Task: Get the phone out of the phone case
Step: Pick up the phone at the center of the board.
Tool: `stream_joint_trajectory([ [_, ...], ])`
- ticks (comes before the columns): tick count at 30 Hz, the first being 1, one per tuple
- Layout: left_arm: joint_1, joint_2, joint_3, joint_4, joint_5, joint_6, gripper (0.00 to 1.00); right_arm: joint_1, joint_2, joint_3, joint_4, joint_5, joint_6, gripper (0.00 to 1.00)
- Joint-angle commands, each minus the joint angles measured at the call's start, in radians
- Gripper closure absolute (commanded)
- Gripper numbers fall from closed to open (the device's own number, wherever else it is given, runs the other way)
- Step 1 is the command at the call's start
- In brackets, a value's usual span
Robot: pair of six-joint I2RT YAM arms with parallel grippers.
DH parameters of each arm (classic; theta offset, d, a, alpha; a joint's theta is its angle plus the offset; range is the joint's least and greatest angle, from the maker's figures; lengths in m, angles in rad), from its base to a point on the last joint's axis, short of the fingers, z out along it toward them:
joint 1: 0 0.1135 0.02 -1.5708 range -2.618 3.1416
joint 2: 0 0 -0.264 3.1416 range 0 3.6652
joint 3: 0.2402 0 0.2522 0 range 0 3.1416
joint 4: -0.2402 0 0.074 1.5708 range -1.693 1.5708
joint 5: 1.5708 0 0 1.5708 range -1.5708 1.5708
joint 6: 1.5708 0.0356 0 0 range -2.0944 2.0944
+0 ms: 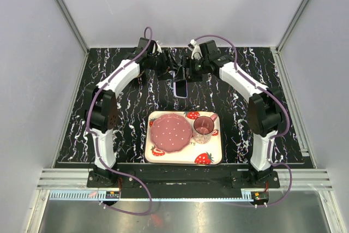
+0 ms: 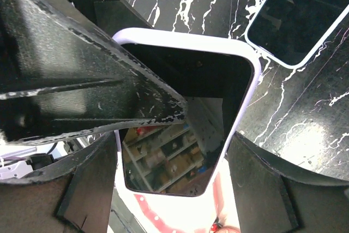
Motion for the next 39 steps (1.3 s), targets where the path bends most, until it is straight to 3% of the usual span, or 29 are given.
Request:
stream_joint_trajectory([
  [1, -0.007, 0.008, 0.043, 0.019, 0.005, 0.011, 0.44, 0.022, 0.004, 0.061, 0.020, -0.031, 0.002, 0.88],
  [3, -0.007, 0.005, 0.040, 0.019, 0.003, 0.012, 0.56, 0.023, 0.006, 0.061, 0.015, -0.028, 0.002, 0.87],
  [4, -0.007, 0.002, 0.039, 0.019, 0.009, 0.015, 0.71, 0.023, 0.007, 0.059, 0.014, -0.026, 0.002, 0.87],
  [6, -0.007, -0.003, 0.042, 0.019, 0.012, 0.018, 0.88, 0.025, 0.003, 0.054, 0.012, -0.015, 0.007, 0.86],
  [8, -0.002, -0.010, 0.046, 0.019, 0.028, 0.020, 1.00, 0.025, -0.002, 0.050, 0.014, 0.012, 0.019, 0.72],
  [10, 0.009, -0.022, 0.048, 0.023, 0.046, 0.023, 1.00, 0.023, -0.014, 0.047, 0.008, 0.044, 0.047, 0.49],
  [11, 0.016, -0.027, 0.047, 0.026, 0.052, 0.023, 1.00, 0.023, -0.022, 0.047, 0.005, 0.064, 0.070, 0.30],
  [13, 0.047, -0.053, 0.034, 0.054, 0.098, 0.017, 1.00, 0.022, -0.060, 0.041, 0.001, 0.086, 0.090, 0.13],
  [17, 0.122, -0.093, -0.012, 0.188, 0.248, -0.063, 1.00, 0.022, -0.166, 0.004, -0.002, 0.178, 0.122, 0.00],
  [21, 0.191, -0.167, -0.177, 0.550, 0.356, -0.346, 1.00, -0.007, -0.267, -0.111, 0.095, 0.180, 0.168, 0.00],
  [22, 0.209, -0.191, -0.209, 0.765, 0.393, -0.406, 1.00, -0.018, -0.284, -0.148, 0.141, 0.148, 0.183, 0.01],
  [24, 0.222, -0.205, -0.277, 0.957, 0.414, -0.516, 1.00, -0.059, -0.344, -0.299, 0.361, 0.034, 0.286, 0.01],
  [25, 0.230, -0.208, -0.289, 1.094, 0.425, -0.604, 1.00, -0.072, -0.361, -0.355, 0.455, -0.007, 0.335, 0.04],
  [26, 0.233, -0.208, -0.305, 1.155, 0.427, -0.639, 1.00, -0.087, -0.375, -0.410, 0.671, -0.074, 0.449, 0.06],
  [28, 0.236, -0.207, -0.320, 1.315, 0.425, -0.735, 1.00, -0.119, -0.393, -0.548, 0.860, -0.109, 0.568, 0.13],
  [29, 0.236, -0.202, -0.332, 1.368, 0.421, -0.770, 1.00, -0.122, -0.384, -0.574, 0.990, -0.135, 0.658, 0.16],
  [31, 0.234, -0.185, -0.335, 1.500, 0.404, -0.885, 1.00, -0.119, -0.369, -0.599, 1.066, -0.173, 0.719, 0.23],
  [34, 0.233, -0.171, -0.332, 1.609, 0.384, -0.979, 1.00, -0.110, -0.379, -0.651, 1.222, -0.187, 0.835, 0.24],
  [39, 0.230, -0.199, -0.337, 1.551, 0.368, -0.915, 1.00, -0.106, -0.413, -0.673, 1.273, -0.169, 0.842, 0.23],
])
